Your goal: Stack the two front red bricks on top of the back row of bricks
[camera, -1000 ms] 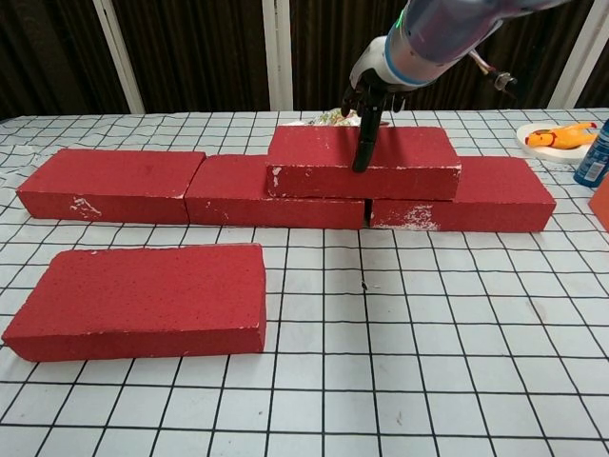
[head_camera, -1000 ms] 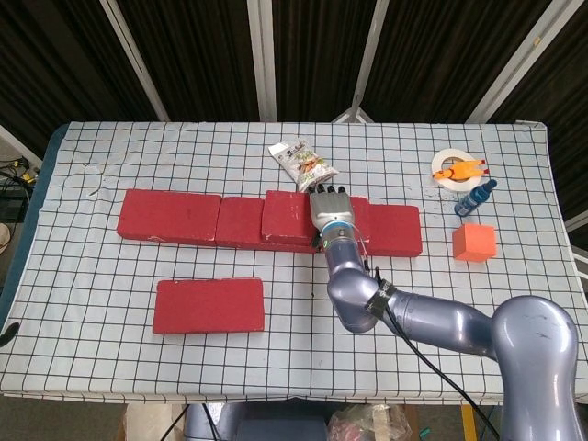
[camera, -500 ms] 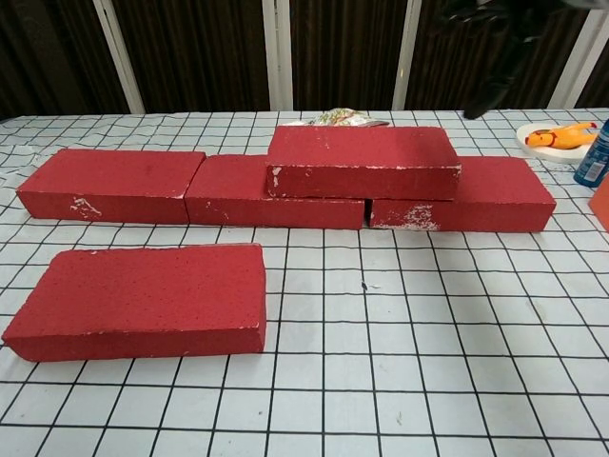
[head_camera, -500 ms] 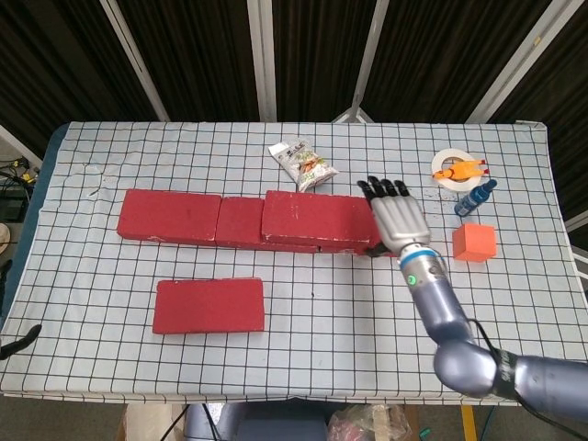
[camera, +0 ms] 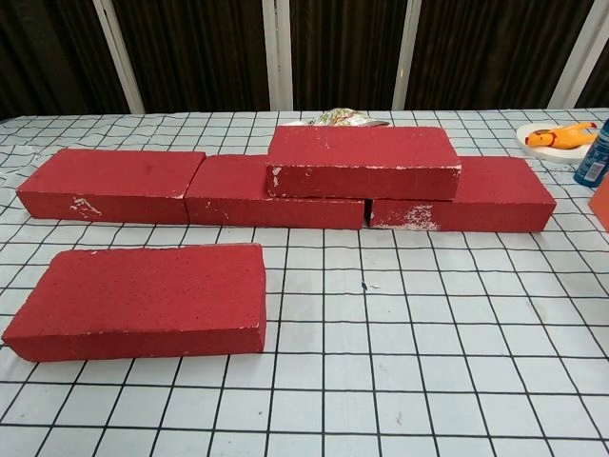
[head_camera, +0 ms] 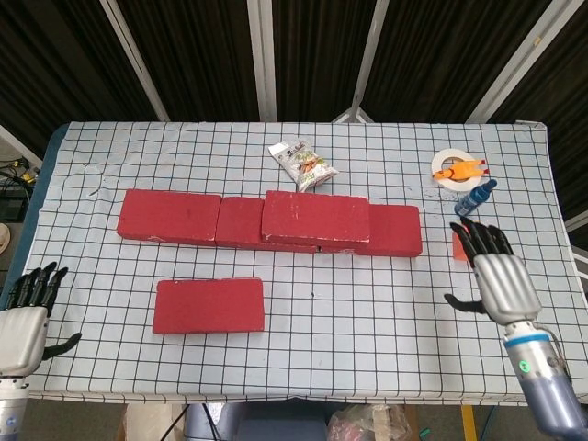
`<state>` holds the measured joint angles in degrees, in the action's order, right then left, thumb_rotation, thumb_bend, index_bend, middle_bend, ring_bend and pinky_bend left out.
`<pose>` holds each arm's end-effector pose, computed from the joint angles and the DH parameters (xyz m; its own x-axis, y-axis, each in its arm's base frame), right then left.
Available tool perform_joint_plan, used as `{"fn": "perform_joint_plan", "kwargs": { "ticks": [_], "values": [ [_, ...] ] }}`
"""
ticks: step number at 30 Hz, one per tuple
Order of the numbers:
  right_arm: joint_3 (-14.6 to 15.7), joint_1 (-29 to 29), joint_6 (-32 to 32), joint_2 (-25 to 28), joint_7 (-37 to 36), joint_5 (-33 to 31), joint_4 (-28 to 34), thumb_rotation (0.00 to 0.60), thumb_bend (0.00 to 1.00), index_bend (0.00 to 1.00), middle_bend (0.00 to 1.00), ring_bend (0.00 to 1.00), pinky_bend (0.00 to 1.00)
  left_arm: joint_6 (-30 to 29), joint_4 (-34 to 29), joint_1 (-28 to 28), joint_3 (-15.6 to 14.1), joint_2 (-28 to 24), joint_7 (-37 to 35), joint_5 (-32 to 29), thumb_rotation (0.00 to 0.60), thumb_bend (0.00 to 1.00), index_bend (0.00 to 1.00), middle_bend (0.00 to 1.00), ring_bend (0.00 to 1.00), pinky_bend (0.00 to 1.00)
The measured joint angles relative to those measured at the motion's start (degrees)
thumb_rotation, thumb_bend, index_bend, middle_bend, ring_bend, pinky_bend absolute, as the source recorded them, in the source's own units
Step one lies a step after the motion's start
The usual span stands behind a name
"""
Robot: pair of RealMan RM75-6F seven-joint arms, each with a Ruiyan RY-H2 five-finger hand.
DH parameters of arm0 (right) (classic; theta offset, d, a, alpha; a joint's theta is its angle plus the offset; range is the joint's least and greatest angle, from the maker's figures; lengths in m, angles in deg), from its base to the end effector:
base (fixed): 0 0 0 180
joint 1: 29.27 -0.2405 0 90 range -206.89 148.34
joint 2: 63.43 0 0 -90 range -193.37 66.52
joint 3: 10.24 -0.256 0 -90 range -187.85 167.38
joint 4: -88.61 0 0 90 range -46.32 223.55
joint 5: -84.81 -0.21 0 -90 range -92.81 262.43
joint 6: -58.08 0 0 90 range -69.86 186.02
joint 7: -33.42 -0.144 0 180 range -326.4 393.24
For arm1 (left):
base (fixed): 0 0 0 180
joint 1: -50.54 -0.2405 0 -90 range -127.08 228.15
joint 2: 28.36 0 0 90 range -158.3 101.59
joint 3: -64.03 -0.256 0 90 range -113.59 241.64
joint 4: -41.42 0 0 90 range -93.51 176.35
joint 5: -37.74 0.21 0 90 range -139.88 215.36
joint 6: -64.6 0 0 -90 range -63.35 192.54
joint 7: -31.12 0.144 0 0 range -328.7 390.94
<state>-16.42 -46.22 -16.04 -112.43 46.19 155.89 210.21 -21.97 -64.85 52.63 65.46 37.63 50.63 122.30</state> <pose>-0.2111 -0.2271 0.1814 0.3478 -0.1337 0.9280 -0.9376 -0.0517 0.3440 -0.2697 0.1583 0.1332 0.4536 0.0464 0.8900 0.8895 0.0384 -0.4554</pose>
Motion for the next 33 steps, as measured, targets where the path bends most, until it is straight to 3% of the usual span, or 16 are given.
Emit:
{"fn": "perform_joint_plan", "kwargs": {
  "ticks": [5,11,24,33],
  "values": [
    [5.8,8.4,-7.6,-4.0,-6.3,7.9,-6.0,0.600,0.18,0.02,0.00,0.00,0.00,0.4,-3.2,0.7,0.0,-0.3,4.1,0.5,0.600,0.00,0.02,0.00,0.00,0.03],
    [8.9,12.3,-10.4,-9.2,-8.1,12.6,-10.5,0.600,0.18,0.02,0.00,0.00,0.00,3.9,-9.1,2.8,0.2,-0.3,11.6,-2.0,0.600,0.00,0.01,0.00,0.00,0.03],
    [8.5,13.9,-11.2,-10.8,-7.5,14.4,-12.0,0.600,0.18,0.02,0.00,0.00,0.00,11.7,-16.4,10.5,2.8,3.1,25.2,-16.7,0.600,0.00,0.00,0.00,0.00,0.03],
    [8.1,14.1,-10.2,-10.6,-7.5,14.2,-12.0,0.600,0.18,0.02,0.00,0.00,0.00,13.2,-16.1,17.7,4.9,11.5,33.9,-27.2,0.600,0.00,0.00,0.00,0.00,0.03]
  ]
}}
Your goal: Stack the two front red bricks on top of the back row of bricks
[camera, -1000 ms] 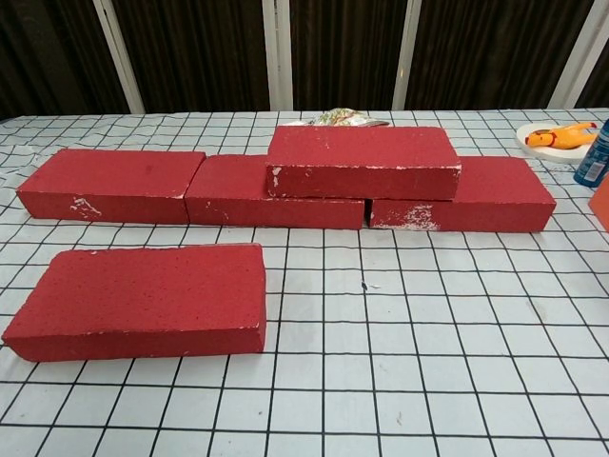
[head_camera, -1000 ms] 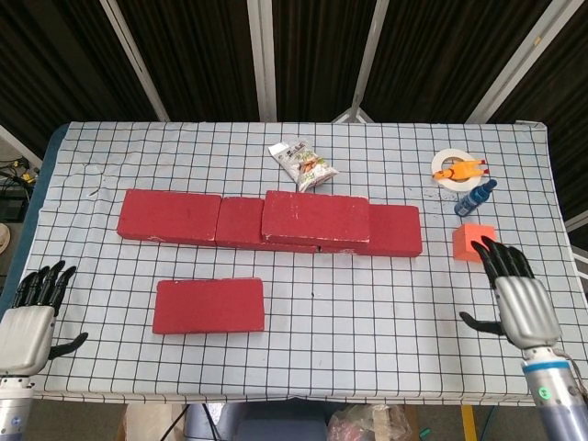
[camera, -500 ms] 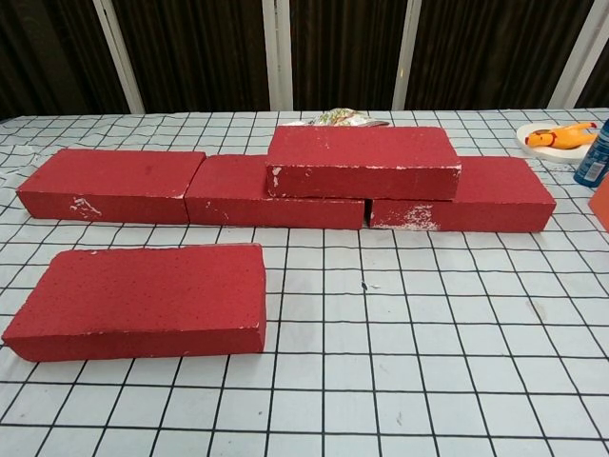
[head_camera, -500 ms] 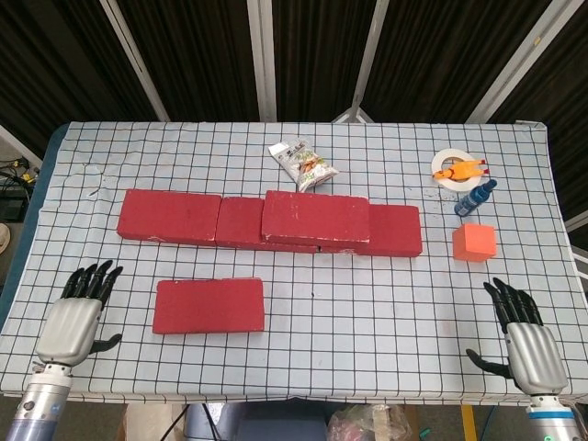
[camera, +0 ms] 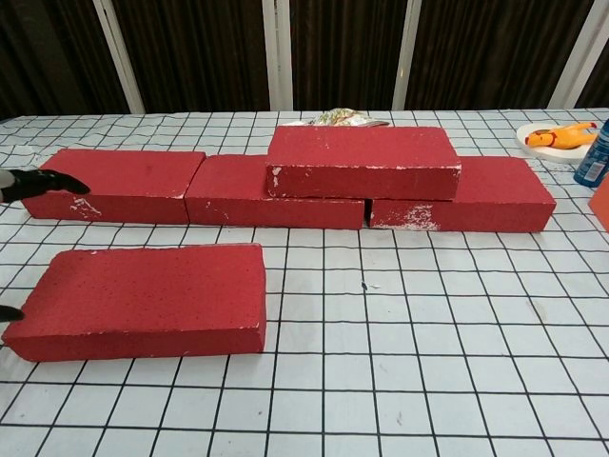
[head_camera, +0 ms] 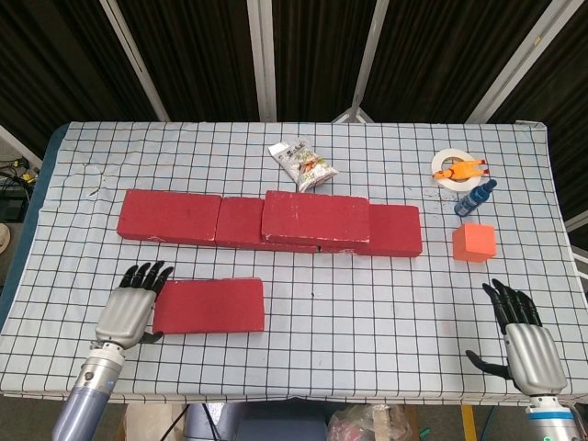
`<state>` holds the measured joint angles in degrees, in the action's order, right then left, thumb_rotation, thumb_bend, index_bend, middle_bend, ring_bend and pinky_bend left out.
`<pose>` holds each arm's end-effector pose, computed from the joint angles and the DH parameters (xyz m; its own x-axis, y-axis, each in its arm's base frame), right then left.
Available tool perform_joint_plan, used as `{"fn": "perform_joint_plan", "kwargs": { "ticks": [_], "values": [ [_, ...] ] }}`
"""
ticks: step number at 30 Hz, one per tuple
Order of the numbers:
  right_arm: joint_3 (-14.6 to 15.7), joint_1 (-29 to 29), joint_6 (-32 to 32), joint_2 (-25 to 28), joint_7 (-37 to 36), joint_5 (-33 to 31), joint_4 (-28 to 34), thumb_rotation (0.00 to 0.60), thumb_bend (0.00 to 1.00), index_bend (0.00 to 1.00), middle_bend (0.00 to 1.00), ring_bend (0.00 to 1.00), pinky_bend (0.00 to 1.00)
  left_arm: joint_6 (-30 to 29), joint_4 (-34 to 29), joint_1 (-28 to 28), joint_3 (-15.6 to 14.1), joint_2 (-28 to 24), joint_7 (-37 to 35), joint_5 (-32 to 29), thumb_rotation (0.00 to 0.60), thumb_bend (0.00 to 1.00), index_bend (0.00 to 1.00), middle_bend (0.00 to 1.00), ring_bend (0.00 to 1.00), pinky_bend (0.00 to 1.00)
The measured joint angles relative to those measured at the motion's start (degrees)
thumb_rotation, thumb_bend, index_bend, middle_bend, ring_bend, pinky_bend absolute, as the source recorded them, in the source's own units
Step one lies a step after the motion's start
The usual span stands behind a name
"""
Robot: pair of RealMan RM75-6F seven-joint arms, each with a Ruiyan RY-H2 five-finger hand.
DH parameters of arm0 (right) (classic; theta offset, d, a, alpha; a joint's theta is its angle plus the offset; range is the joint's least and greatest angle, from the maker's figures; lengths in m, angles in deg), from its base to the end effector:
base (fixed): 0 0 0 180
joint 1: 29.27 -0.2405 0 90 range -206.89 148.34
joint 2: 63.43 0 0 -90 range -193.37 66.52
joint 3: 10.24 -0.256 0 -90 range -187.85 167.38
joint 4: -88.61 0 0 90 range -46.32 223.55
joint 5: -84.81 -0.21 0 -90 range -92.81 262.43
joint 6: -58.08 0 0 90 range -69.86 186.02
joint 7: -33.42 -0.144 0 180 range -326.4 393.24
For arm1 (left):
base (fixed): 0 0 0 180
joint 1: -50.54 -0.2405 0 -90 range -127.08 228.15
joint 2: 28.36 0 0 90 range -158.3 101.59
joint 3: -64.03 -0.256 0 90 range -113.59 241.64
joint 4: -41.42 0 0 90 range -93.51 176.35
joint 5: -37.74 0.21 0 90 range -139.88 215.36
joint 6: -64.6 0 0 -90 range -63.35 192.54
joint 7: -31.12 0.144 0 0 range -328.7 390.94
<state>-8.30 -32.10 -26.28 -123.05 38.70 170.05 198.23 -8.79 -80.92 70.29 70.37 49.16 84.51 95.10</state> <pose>-0.2697 -0.1489 0.1479 0.2715 -0.1244 0.9544 -0.9601 0.0346 0.2776 -0.1695 0.2131 0.0483 0.5101 0.3323 0.7933 0.8582 -0.1355 -0.4951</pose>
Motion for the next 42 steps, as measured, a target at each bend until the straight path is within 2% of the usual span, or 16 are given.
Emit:
{"fn": "perform_joint_plan", "kwargs": {
  "ticks": [11,21,33,42],
  "values": [
    [-0.6,0.2,0.8,0.1,0.1,-0.6,0.3,0.600,0.18,0.02,0.00,0.00,0.00,-1.8,2.0,6.1,0.0,7.8,6.4,-6.8,0.600,0.00,0.00,0.00,0.00,0.03],
    [-1.3,0.4,1.2,0.2,-0.2,-1.5,0.1,0.600,0.18,0.02,0.00,0.00,0.00,-3.7,5.0,9.6,0.1,11.8,7.4,-10.2,0.600,0.00,0.01,0.00,0.00,0.03],
    [-1.8,0.5,1.8,0.1,0.3,-2.4,0.4,0.600,0.18,0.02,0.00,0.00,0.00,-4.6,7.0,12.9,-0.4,13.9,8.3,-14.2,0.600,0.00,0.03,0.12,0.00,0.03],
    [-2.2,0.6,1.8,-0.3,0.6,-2.8,0.4,0.600,0.18,0.02,0.00,0.00,0.00,-5.7,7.9,14.3,-1.0,14.5,8.1,-15.2,0.600,0.00,0.10,0.20,0.00,0.03]
  ]
}}
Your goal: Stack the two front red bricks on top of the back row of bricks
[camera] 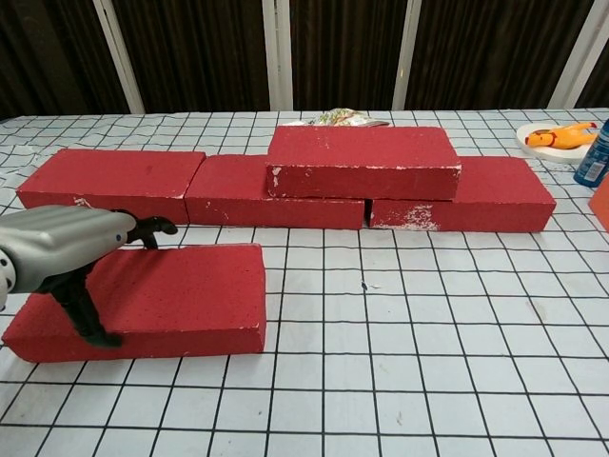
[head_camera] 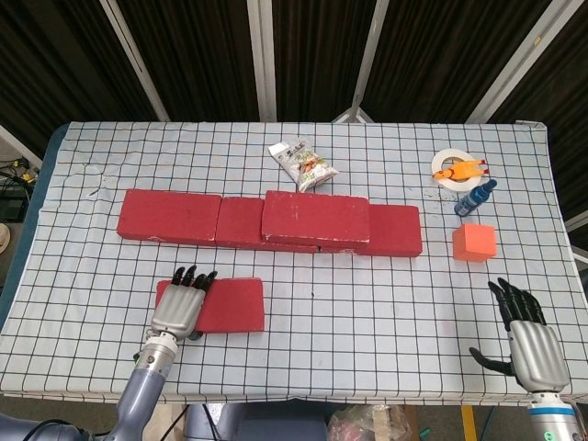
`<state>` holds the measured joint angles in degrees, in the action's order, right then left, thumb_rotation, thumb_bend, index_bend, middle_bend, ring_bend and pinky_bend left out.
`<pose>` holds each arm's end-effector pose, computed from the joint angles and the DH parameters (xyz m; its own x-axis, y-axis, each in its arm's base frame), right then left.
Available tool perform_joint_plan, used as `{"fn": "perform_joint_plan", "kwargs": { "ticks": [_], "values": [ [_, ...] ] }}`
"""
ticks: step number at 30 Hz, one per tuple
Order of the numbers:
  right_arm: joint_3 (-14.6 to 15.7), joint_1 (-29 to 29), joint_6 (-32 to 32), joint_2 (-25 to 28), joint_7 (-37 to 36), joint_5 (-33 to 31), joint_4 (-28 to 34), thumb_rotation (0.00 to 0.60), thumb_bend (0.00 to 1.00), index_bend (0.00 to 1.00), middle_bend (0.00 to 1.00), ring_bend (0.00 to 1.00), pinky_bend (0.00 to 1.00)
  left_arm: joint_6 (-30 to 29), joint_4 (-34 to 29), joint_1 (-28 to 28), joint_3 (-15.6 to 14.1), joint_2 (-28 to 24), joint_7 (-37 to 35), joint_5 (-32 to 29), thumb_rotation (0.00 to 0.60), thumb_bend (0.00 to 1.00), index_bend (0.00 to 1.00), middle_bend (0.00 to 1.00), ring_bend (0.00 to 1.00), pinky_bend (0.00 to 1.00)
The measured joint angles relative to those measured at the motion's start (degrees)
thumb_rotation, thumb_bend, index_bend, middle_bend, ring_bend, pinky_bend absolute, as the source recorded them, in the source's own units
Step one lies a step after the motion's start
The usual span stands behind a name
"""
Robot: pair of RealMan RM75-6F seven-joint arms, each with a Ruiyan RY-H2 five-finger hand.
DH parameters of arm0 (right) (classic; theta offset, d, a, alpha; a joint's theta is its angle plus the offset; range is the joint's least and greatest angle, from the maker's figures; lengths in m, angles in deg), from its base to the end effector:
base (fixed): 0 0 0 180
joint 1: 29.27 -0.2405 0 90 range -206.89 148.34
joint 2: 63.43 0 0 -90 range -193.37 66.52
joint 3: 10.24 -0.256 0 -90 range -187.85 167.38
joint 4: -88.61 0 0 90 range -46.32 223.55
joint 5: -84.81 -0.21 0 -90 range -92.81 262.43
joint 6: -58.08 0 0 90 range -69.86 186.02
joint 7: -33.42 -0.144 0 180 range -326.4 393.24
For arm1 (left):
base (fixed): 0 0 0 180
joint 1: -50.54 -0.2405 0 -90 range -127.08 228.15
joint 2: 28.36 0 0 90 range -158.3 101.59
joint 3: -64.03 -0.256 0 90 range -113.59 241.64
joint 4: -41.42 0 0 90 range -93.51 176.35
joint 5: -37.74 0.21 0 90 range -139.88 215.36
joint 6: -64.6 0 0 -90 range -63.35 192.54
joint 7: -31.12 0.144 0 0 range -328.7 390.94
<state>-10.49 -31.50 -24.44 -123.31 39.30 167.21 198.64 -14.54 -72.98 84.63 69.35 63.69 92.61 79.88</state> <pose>-0.2740 -0.1533 0.1476 0.2614 -0.1277 0.9568 -0.9588 0.0800 0.2726 -0.1360 0.2352 -0.0178 0.5768 0.3936 0.7158 0.8129 -0.1907 -0.5502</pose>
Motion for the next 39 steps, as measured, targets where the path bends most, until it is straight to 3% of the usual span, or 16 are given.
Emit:
{"fn": "perform_joint_plan", "kwargs": {
  "ticks": [7,17,29,32,39],
  "values": [
    [-0.2,0.1,0.2,-0.2,0.4,-0.5,0.2,0.600,0.18,0.02,0.00,0.00,0.00,-1.5,0.0,0.6,-0.1,-0.4,-0.1,0.1,0.600,0.00,0.19,0.23,0.00,0.03],
    [-0.3,0.0,0.6,-0.5,1.2,-0.8,0.3,0.600,0.18,0.02,0.00,0.00,0.00,-3.4,-4.9,1.2,0.4,-5.6,-0.3,2.3,0.600,0.00,0.21,0.23,0.00,0.03],
    [-0.7,-0.3,1.4,-1.0,2.7,-2.2,0.4,0.600,0.18,0.02,0.00,0.00,0.00,-1.0,-13.3,4.6,3.9,-22.3,0.7,2.1,0.600,0.00,0.22,0.24,0.00,0.03],
    [-0.8,-0.4,1.6,-1.3,3.3,-2.5,0.5,0.600,0.18,0.02,0.00,0.00,0.00,0.6,-13.3,6.4,6.1,-26.5,0.5,0.0,0.600,0.00,0.23,0.24,0.00,0.03],
    [-0.9,-1.0,2.8,-1.9,5.1,-3.9,0.8,0.600,0.18,0.02,0.00,0.00,0.00,8.7,-9.7,9.1,9.3,-31.0,-6.0,-4.2,0.600,0.00,0.24,0.23,0.00,0.03]
  ]
}}
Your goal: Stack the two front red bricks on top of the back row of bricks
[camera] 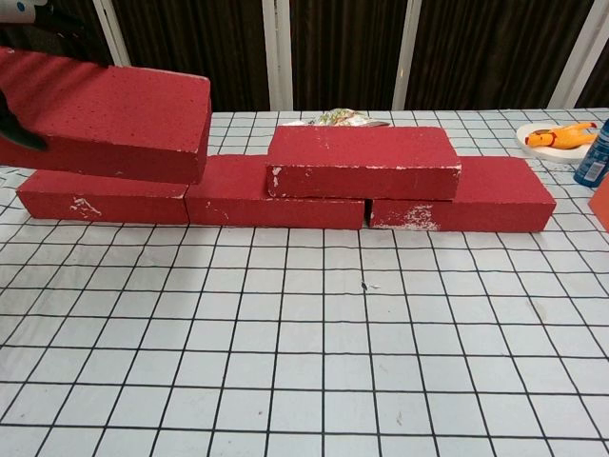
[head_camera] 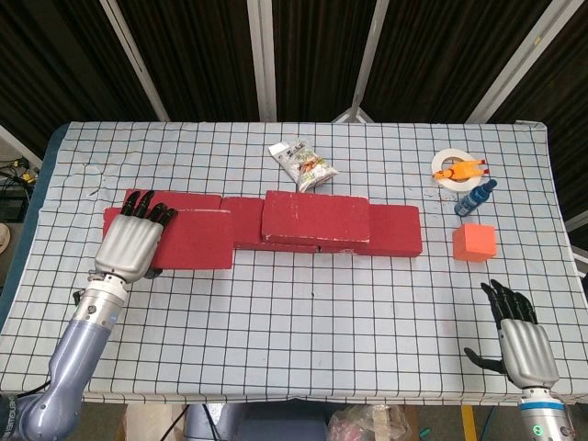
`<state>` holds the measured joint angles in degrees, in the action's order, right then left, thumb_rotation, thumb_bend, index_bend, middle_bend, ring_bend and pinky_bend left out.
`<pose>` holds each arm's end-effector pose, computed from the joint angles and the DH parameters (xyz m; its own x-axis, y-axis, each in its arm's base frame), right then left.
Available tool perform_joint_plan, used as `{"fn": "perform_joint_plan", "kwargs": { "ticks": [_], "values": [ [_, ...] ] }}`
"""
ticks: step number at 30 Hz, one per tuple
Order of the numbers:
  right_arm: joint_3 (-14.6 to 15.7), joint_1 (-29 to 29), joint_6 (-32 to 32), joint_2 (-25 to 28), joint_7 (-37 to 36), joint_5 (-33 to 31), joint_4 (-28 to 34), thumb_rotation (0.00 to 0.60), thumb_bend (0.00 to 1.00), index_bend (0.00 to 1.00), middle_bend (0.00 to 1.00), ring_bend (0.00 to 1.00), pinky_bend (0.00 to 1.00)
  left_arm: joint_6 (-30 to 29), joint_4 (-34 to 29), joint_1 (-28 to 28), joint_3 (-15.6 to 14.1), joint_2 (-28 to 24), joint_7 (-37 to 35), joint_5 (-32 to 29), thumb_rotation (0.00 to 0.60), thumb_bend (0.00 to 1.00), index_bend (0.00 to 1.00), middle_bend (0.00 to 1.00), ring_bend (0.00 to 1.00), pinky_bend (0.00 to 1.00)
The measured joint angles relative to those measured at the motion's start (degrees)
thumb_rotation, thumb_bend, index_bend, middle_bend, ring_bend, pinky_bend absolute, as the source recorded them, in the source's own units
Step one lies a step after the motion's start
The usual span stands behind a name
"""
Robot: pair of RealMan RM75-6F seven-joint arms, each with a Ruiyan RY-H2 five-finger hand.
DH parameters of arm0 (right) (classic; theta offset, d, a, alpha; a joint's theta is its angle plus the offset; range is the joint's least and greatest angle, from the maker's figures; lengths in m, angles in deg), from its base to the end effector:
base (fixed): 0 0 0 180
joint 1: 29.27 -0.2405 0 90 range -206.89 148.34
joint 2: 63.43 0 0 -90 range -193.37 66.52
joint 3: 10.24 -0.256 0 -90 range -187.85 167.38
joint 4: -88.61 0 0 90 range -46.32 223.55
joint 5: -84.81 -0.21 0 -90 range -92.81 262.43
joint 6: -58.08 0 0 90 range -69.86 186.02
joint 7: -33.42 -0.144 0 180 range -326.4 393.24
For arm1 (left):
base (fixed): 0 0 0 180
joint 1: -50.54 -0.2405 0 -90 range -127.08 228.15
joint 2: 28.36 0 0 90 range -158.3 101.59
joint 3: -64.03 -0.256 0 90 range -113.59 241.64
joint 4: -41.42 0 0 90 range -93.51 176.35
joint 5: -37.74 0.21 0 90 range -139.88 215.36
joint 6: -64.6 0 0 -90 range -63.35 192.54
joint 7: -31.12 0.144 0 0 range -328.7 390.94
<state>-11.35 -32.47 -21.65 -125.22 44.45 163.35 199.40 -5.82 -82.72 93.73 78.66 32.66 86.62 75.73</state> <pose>-0.2742 -0.1589 0.1339 0.2882 -0.1751 0.9414 -0.9452 0.1057 0.3091 -0.1108 0.3096 0.1239 0.6822 0.1541 0.7148 0.7297 -0.2057 -0.6521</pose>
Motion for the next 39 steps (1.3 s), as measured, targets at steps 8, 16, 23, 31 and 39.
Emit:
{"fn": "perform_joint_plan", "kwargs": {
  "ticks": [8,16,23,31,39],
  "values": [
    [-0.6,-0.2,-0.2,-0.9,2.3,-1.8,0.2,0.600,0.18,0.02,0.00,0.00,0.00,13.4,10.0,3.6,1.7,-2.8,-10.2,-2.4,0.600,0.00,0.26,0.23,0.00,0.03],
    [-1.6,-0.3,-0.8,-2.0,4.8,-4.7,0.3,0.600,0.18,0.02,0.00,0.00,0.00,22.3,18.9,6.6,1.8,-3.3,-19.2,-0.5,0.600,0.00,0.25,0.23,0.00,0.03],
    [-2.5,-0.8,-0.9,-3.1,7.3,-7.5,0.2,0.600,0.18,0.02,0.00,0.00,0.00,28.3,23.1,9.2,0.4,-3.4,-22.7,-0.3,0.600,0.00,0.25,0.23,0.00,0.03],
    [-3.4,-1.4,-1.1,-4.4,9.9,-10.4,-0.2,0.600,0.18,0.02,0.00,0.00,0.00,32.8,29.5,12.5,-1.3,-1.5,-26.7,-0.3,0.600,0.00,0.25,0.23,0.00,0.03],
    [-4.1,-1.9,-1.5,-5.7,12.5,-13.1,-0.6,0.600,0.18,0.02,0.00,0.00,0.00,36.2,36.6,14.4,-2.6,1.7,-31.0,1.7,0.600,0.00,0.25,0.23,0.00,0.03]
  ]
}}
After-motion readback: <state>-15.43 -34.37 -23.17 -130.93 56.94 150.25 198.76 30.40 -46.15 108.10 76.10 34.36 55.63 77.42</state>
